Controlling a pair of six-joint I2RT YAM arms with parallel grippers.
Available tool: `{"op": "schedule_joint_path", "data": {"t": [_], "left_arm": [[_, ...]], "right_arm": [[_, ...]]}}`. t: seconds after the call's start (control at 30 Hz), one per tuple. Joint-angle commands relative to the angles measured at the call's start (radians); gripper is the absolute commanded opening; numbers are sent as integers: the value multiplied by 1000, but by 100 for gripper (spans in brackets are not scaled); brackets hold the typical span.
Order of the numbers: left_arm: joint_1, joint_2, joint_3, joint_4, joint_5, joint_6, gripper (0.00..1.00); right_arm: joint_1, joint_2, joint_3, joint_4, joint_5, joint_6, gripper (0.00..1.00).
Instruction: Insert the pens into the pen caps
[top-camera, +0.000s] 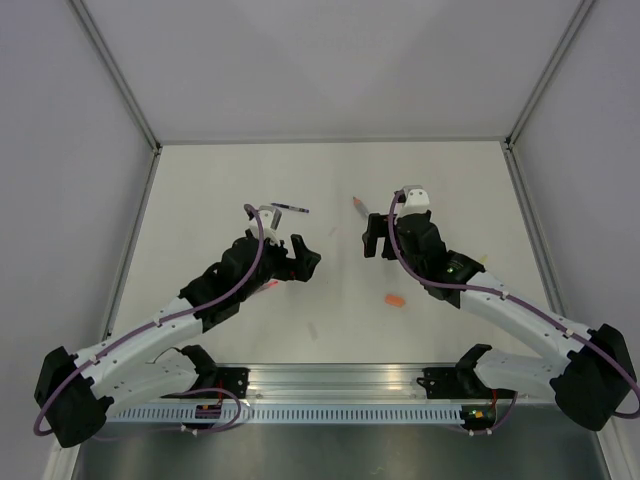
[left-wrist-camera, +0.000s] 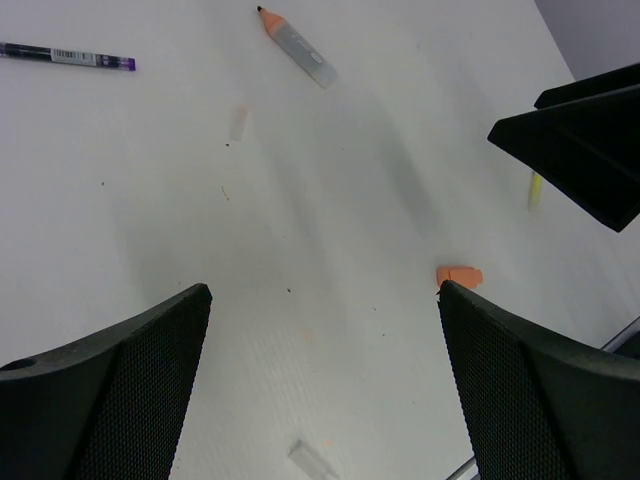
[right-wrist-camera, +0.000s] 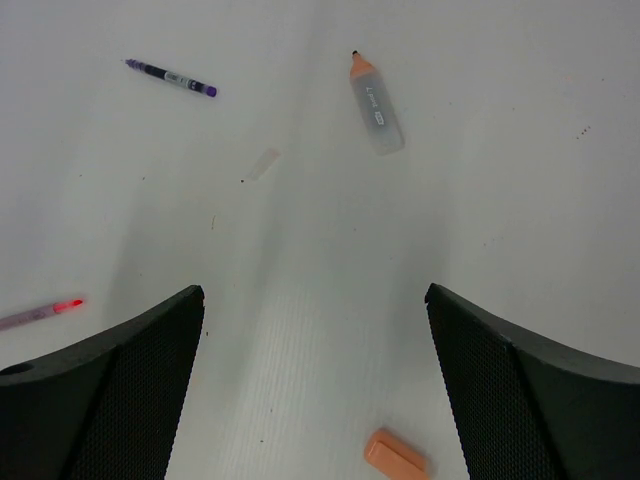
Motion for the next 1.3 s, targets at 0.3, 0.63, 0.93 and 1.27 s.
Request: {"op": "schedule_joint_path", "data": {"t": [0.3, 0.63, 0.93, 1.27], "left_arm": [[3, -58, -30, 99, -17, -7, 100], [3, -111, -52, 107, -6, -34, 99], [3, -142, -70, 115, -41, -40, 99], [3, -144, -76, 118, -64, -42, 99]], "right_arm": [[-27, 155, 157, 5, 54, -219, 98], [-200, 560, 565, -153, -173, -342, 84], [-211, 863, 777, -245, -245, -385, 62], [-227, 1013, 823, -276, -226, -400, 57]]}}
